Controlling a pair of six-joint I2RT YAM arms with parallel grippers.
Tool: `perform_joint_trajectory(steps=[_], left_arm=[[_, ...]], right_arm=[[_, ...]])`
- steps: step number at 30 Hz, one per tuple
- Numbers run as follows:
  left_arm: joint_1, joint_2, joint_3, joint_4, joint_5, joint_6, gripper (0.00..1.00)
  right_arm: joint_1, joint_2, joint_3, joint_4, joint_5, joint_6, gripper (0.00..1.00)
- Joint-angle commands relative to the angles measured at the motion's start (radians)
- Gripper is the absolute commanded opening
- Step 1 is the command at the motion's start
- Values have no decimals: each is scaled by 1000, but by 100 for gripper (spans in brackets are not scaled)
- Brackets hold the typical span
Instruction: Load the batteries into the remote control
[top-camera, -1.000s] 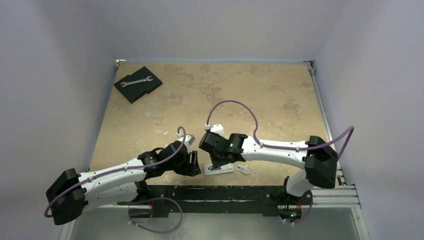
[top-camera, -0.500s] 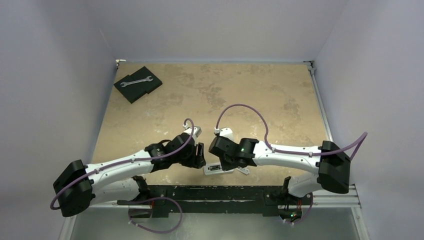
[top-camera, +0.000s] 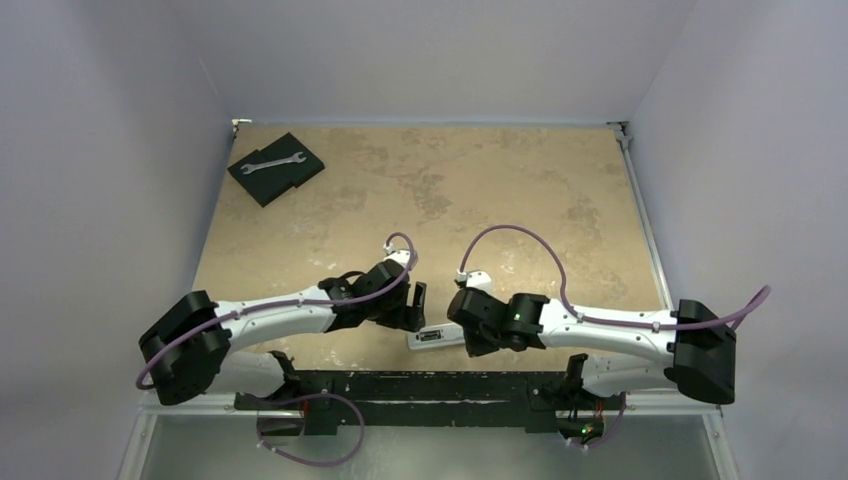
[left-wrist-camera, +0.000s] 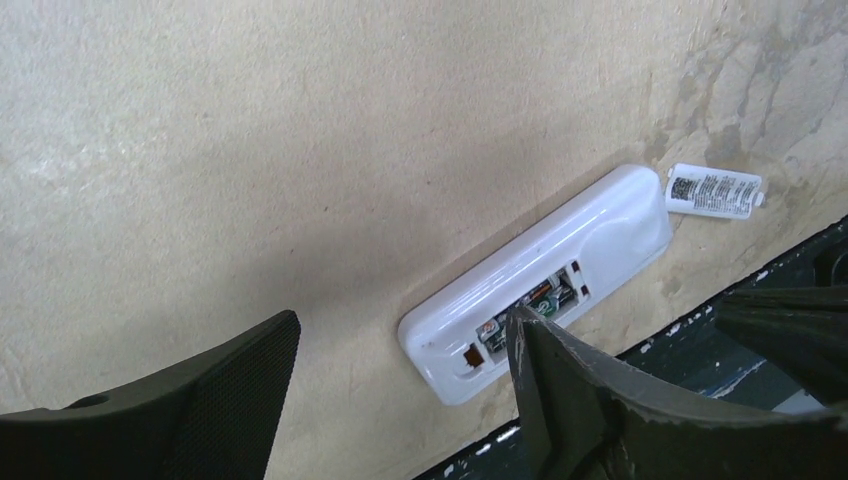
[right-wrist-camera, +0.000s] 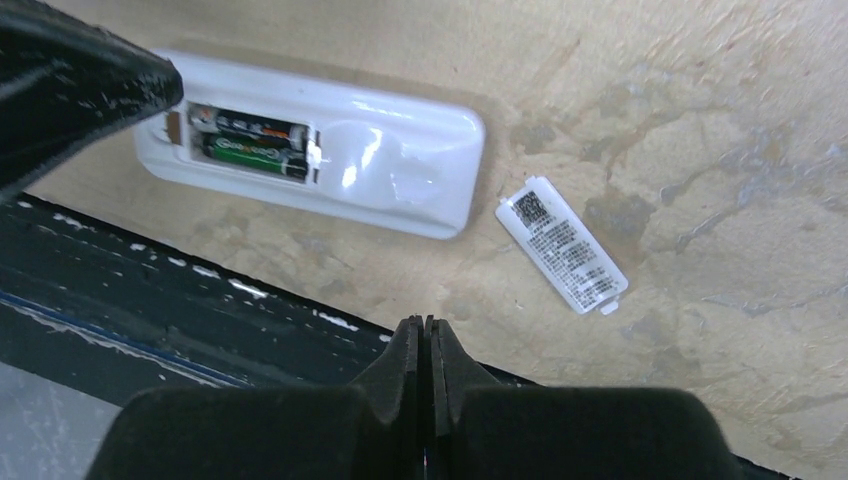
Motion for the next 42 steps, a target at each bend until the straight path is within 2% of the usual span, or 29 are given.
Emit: perform_joint_trajectory(steps=[1, 7, 21, 33, 42], left_arm=[[-5, 42, 59, 93, 6, 24, 76], [-5, 120, 103, 113, 7, 39, 79], [-5, 205, 95, 236, 46, 23, 86], [-5, 213, 84, 233, 61, 35, 84], [-5, 121, 16, 209, 47, 9, 83]], right_arm=[[0, -11, -47, 67, -43, 35, 0], [-4, 25, -82, 141, -65, 30, 0], [-93, 115, -90, 239, -65, -16, 0], [-185, 207, -49, 302, -64, -86, 0], [-201, 285, 17, 351, -72, -120, 0]])
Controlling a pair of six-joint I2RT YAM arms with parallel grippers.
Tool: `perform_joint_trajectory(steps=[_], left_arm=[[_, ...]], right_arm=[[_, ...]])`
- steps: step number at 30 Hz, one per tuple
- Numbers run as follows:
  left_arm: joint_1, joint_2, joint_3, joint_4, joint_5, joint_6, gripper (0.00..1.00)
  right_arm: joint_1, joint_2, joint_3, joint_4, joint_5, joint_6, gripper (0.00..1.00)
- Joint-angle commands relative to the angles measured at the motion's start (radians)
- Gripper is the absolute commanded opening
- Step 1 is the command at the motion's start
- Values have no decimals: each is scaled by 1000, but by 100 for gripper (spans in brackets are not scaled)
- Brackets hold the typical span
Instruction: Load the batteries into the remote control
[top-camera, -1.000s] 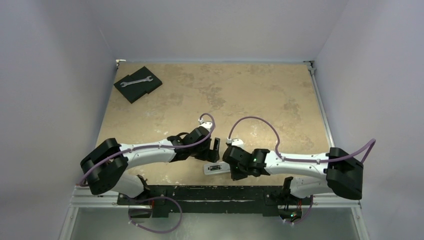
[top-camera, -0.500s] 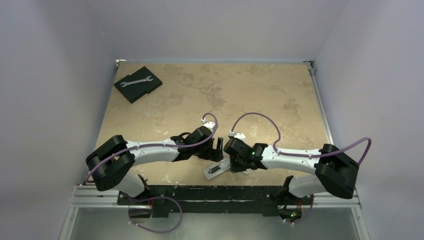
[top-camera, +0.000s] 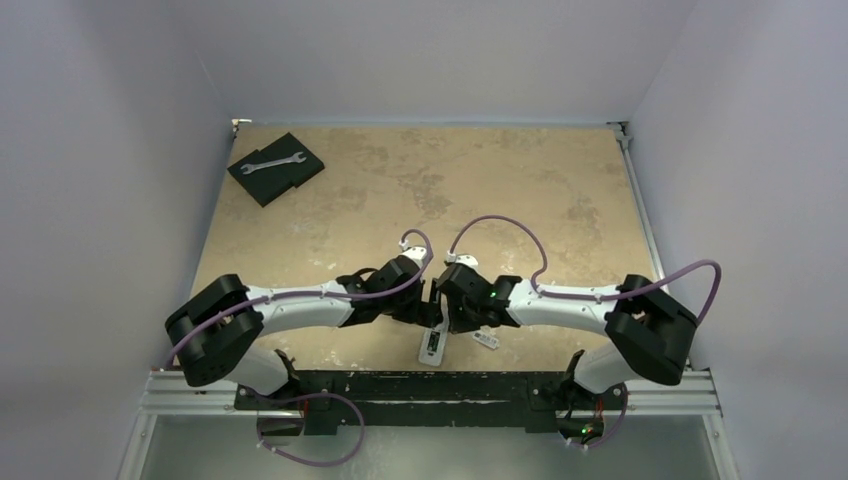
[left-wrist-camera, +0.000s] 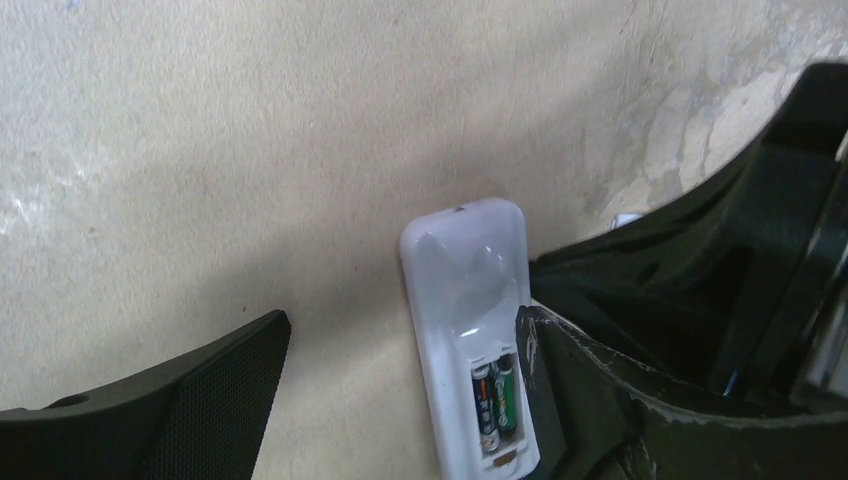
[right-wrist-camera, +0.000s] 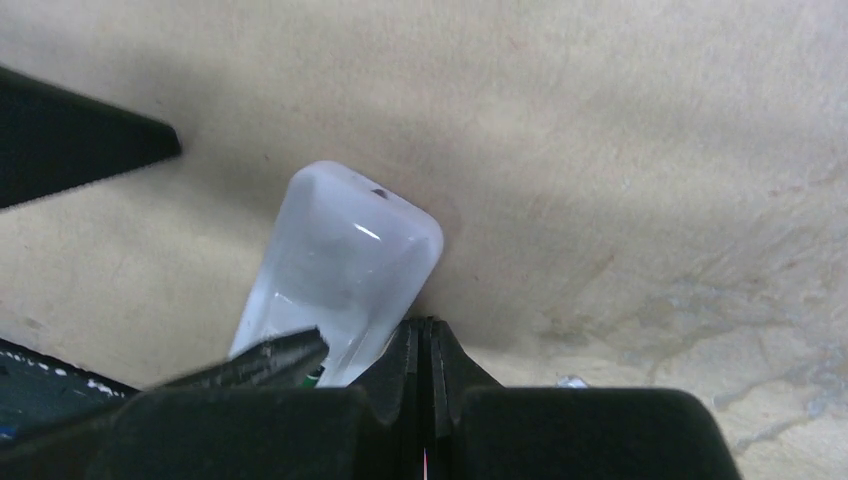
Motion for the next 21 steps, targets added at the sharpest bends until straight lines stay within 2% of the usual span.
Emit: perform_joint_trajectory(steps=[1, 11, 21], left_arm=[[-6, -73, -48, 3, -6, -12, 83], [-6, -243, -156, -53, -42, -93, 81], [-7, -368, -186, -140, -100, -140, 80]], right_arm=[[-14, 58, 45, 50, 18, -41, 0], [-17, 144, 128, 70, -17, -93, 0], [-17, 194, 180, 116, -101, -152, 0]])
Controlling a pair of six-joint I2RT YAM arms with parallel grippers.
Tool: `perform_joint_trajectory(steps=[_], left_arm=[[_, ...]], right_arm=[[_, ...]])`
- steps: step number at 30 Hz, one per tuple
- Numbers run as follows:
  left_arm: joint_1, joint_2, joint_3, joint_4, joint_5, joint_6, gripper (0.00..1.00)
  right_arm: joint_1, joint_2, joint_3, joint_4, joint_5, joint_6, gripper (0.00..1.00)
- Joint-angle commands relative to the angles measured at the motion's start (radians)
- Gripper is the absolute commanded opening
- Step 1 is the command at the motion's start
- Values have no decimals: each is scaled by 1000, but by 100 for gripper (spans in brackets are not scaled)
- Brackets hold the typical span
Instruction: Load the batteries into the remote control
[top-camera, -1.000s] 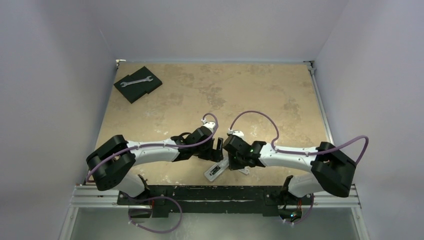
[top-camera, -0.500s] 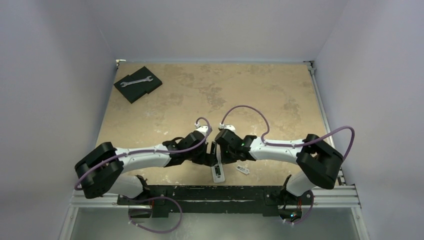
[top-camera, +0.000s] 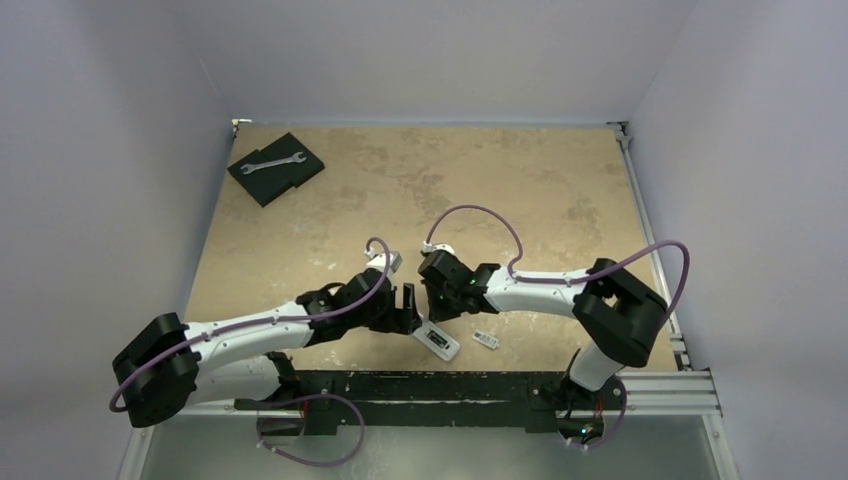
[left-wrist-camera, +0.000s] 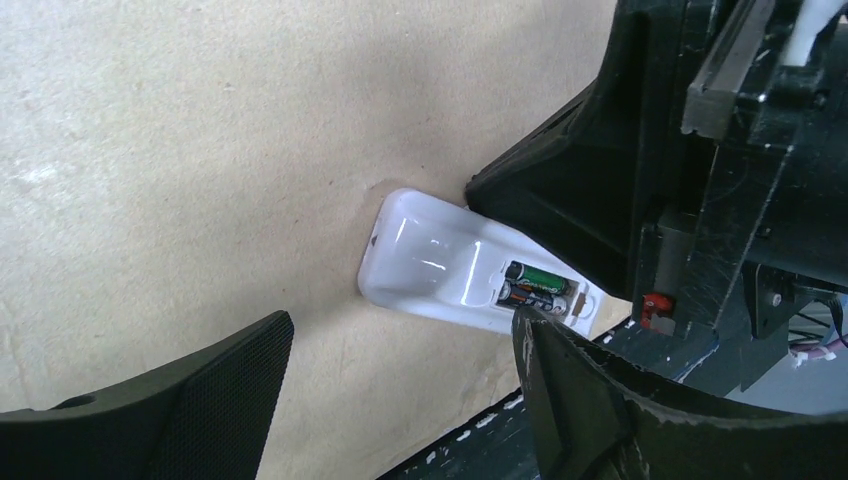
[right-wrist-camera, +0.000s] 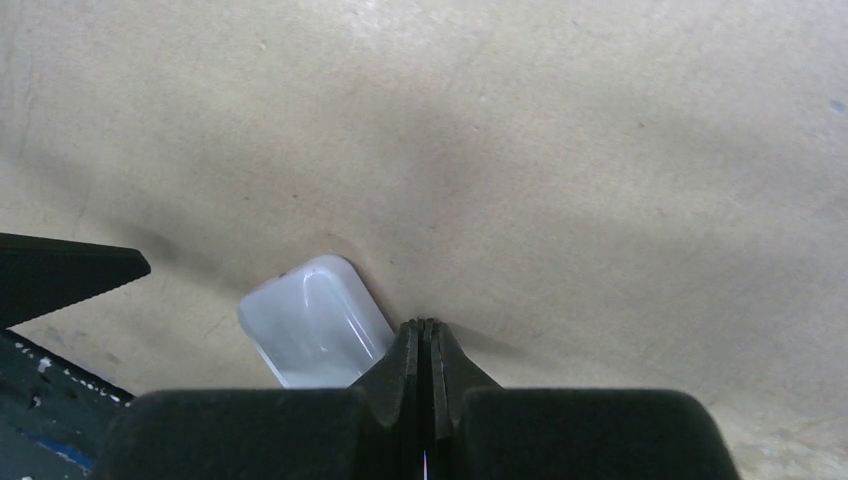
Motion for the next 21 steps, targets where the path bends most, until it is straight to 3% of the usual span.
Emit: perform_joint_trajectory(steps=[1, 11, 17, 21], left_arm=[[-4, -43, -11, -41, -44, -38, 80], [-3, -103, -24, -77, -66, -70, 79], [-3, -113, -16, -76, -56, -87, 79], [-3, -126, -3, -82, -43, -92, 78]], right_arm=[[-1, 32, 38, 41, -59, -54, 0], [-1, 17, 67, 30, -78, -110, 0], [-1, -82, 59, -38, -54, -120, 10], [-1, -160, 61, -103, -21, -136, 21]])
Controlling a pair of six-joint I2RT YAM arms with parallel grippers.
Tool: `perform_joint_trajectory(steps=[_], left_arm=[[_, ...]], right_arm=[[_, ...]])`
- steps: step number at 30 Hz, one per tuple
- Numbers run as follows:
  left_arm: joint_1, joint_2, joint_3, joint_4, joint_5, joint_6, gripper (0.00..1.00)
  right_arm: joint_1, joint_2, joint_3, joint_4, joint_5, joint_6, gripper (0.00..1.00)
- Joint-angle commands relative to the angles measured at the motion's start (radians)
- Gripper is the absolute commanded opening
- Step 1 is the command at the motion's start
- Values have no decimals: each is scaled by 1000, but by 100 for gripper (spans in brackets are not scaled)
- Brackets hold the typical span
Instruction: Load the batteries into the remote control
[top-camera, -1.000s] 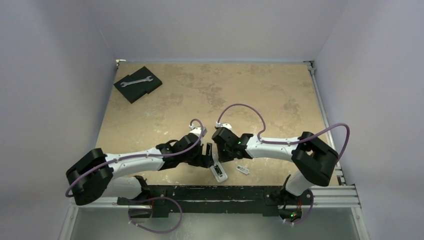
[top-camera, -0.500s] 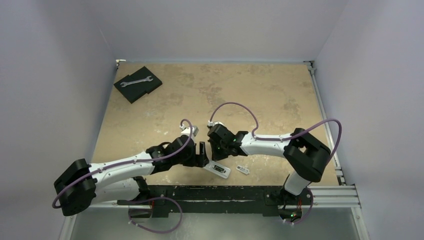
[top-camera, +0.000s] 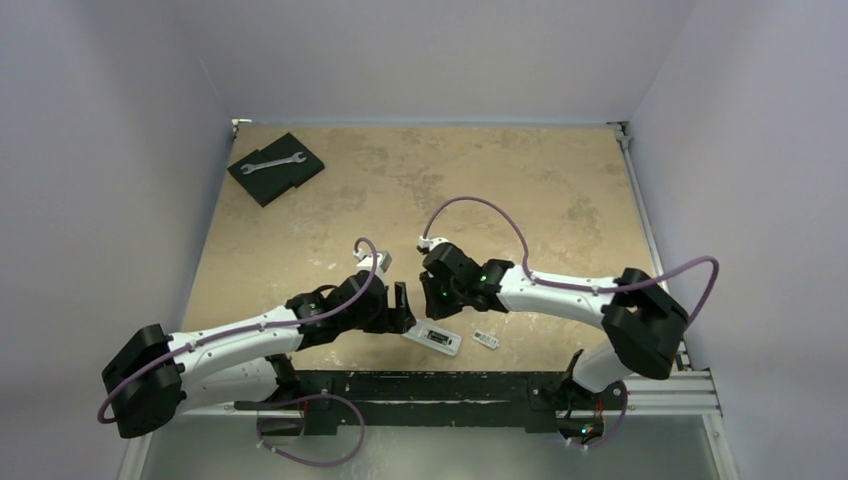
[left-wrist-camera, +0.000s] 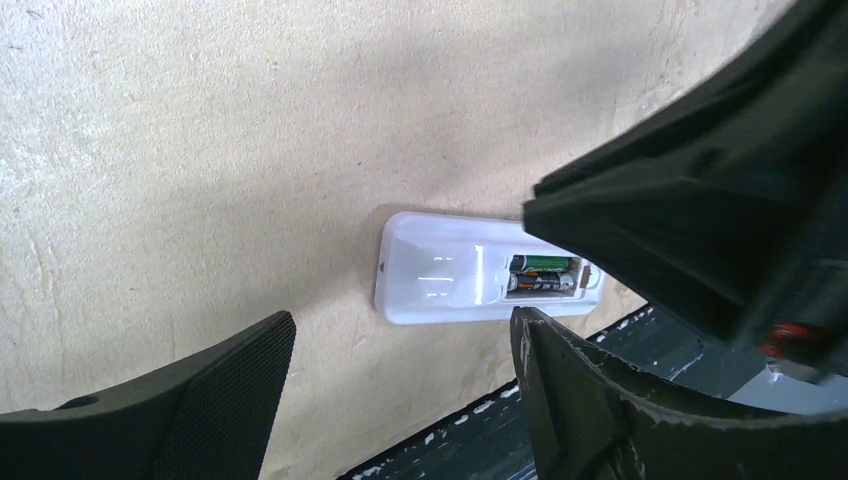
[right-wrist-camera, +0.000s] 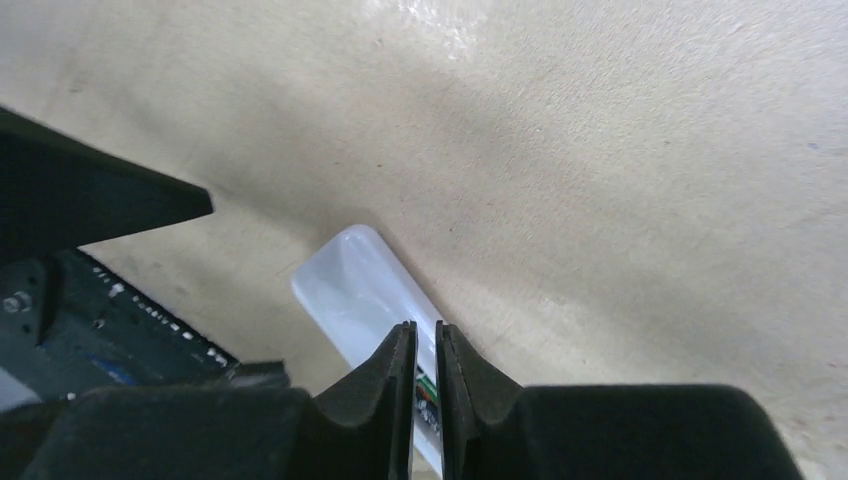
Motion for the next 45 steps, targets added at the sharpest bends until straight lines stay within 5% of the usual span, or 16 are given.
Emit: perform_joint_trajectory(steps=[1, 7, 11, 28, 45], left_arm=[[-3, -36, 13, -5, 5, -25, 78], [-3, -120, 9, -57, -6, -39, 78], [-4, -145, 23, -73, -11, -25, 79], [-3, -105, 68, -32, 58, 82, 80], [-3, -82, 64, -20, 75, 112, 80]], right_arm=[[0, -110, 25, -87, 57, -34, 25], [0, -175, 43, -189, 126, -77, 35], [0, -185, 75, -228, 119, -125, 50], [0, -183, 152, -503, 101, -228, 74], [0, -1, 252, -688, 77, -308, 86]])
